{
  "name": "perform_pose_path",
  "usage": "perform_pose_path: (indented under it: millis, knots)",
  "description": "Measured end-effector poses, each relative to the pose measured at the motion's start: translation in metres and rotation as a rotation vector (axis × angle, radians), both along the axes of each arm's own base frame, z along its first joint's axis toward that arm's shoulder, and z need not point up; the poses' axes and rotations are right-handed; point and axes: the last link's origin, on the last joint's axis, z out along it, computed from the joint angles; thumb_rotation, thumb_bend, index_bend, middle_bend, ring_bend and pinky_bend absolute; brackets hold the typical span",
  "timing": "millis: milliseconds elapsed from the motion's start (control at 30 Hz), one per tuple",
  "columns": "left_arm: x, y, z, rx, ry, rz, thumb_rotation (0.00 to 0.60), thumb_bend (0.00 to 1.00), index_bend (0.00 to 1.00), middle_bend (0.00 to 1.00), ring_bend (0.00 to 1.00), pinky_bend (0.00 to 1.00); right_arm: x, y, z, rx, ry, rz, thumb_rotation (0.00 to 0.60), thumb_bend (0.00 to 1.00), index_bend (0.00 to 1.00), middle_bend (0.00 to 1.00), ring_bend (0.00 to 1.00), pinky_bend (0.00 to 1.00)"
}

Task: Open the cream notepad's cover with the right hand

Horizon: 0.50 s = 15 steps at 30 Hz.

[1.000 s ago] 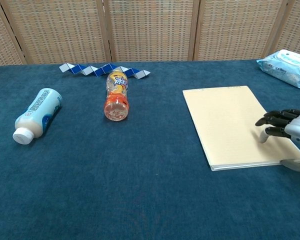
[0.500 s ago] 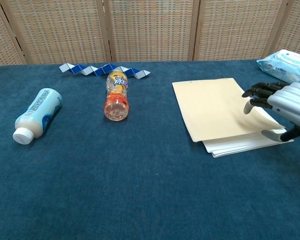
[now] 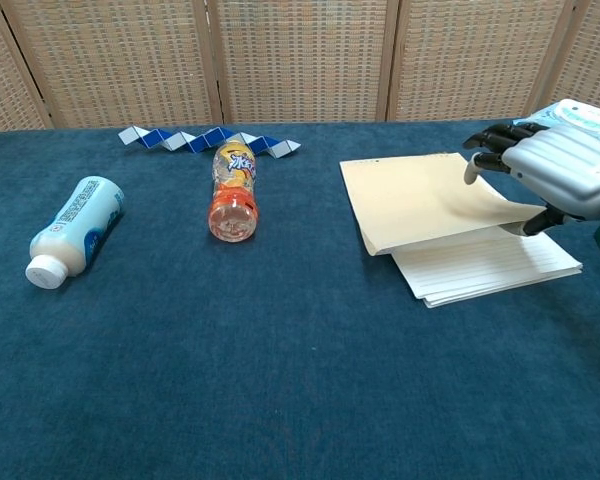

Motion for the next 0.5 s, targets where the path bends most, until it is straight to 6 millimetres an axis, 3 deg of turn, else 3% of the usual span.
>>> perform_pose_path:
  millis: [133,267,500]
  knots:
    - [-0.0003,0.0013,0.0004,0.0,-0.001,0.004,0.6,0.0,0.0,0.0,0.0,0.0,0.0021,-0.0035,-0.0023,0.001,-0.008,-0.01,0.6,0.39,0.38,0.33,0.27,0.19]
    - [-0.0007,0.0022,0.0009,0.0,-0.004,0.007,0.6,0.0,0.0,0.0,0.0,0.0,0.0017,-0.0047,-0.0027,0.001,-0.008,-0.006,0.6,0.43,0.56,0.55,0.45,0.22]
    - [-0.0008,0.0017,0.0012,-0.001,-0.005,0.004,0.6,0.0,0.0,0.0,0.0,0.0,-0.0049,-0.0007,-0.0042,0.063,-0.053,-0.011,0.6,0.5,0.64,0.62,0.48,0.22]
